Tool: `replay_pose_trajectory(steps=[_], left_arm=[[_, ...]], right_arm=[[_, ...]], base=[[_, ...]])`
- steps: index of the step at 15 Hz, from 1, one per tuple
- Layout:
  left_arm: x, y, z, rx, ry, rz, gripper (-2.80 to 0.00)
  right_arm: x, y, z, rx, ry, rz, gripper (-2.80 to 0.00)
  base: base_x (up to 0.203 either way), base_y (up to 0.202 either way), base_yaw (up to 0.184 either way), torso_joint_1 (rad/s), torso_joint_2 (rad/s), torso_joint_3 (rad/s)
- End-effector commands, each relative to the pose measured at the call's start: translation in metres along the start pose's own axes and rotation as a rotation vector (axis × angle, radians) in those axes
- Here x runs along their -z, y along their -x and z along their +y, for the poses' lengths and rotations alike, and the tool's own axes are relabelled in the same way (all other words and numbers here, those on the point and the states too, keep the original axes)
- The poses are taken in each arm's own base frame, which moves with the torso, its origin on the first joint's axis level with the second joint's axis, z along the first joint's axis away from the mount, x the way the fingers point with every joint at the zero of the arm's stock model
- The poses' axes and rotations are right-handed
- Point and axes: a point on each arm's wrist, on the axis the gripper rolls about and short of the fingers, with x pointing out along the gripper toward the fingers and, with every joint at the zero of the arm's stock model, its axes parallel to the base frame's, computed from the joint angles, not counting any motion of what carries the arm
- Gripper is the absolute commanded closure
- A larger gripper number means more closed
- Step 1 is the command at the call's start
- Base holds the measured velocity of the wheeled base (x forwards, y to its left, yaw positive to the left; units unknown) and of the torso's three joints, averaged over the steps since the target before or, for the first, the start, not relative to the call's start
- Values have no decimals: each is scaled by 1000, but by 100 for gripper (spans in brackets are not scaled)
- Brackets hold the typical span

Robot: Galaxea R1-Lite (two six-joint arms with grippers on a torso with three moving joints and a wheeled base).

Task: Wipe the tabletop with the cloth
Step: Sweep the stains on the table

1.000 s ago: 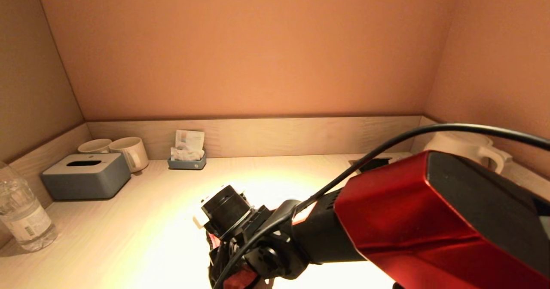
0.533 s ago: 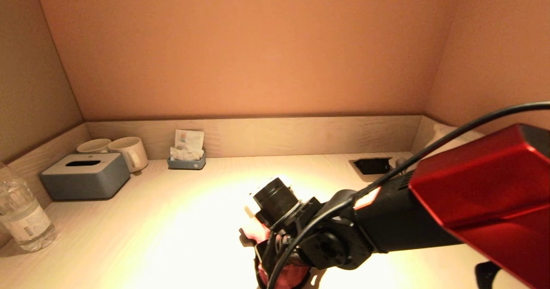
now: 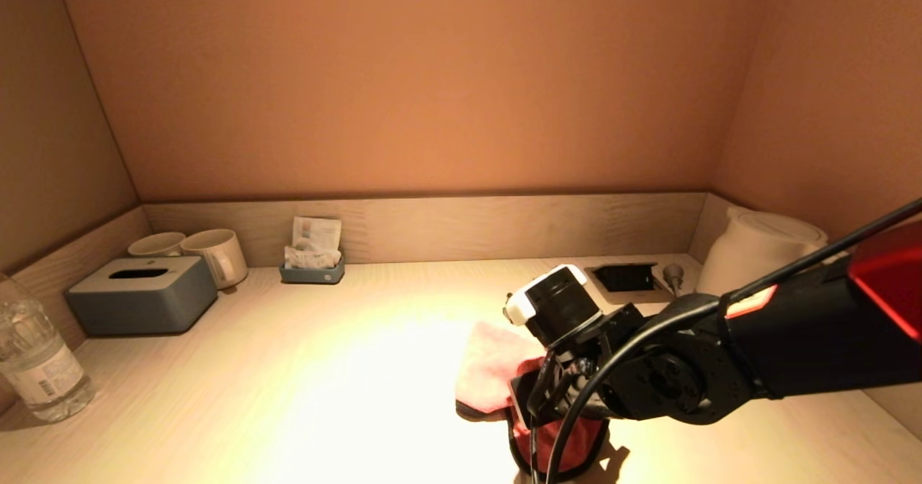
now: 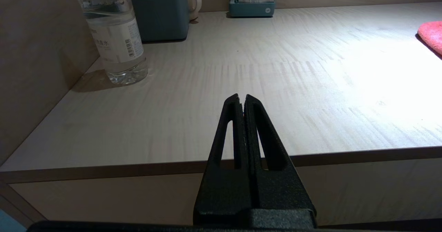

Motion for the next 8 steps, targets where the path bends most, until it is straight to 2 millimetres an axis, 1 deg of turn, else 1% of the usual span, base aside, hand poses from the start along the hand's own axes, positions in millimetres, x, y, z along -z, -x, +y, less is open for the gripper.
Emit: replay_pose_trajectory(steps=[1, 3, 5, 6, 7, 8], left_arm=[[0, 0, 0, -1, 0, 1, 0], [0, 0, 0, -1, 0, 1, 0], [0, 0, 0, 0, 0, 0, 0], [0, 0, 0, -1, 0, 1, 0], [0, 0, 0, 1, 0, 1, 0], [0, 0, 0, 1, 0, -1, 0]], right_arm=[[0, -5, 8, -13, 12, -10, 0], [2, -12, 34, -58, 60, -31, 0], [1, -15, 68, -115, 118, -57, 0], [-1, -15, 86, -145, 146, -74, 0], [-1, -16, 96, -159, 163, -80, 0], [-4, -14, 111, -185, 182, -100, 0]], base=[[0, 0, 0, 0, 0, 0], [0, 0, 0, 0, 0, 0], [0, 0, 0, 0, 0, 0], [0, 0, 0, 0, 0, 0], [0, 0, 0, 0, 0, 0], [0, 0, 0, 0, 0, 0]])
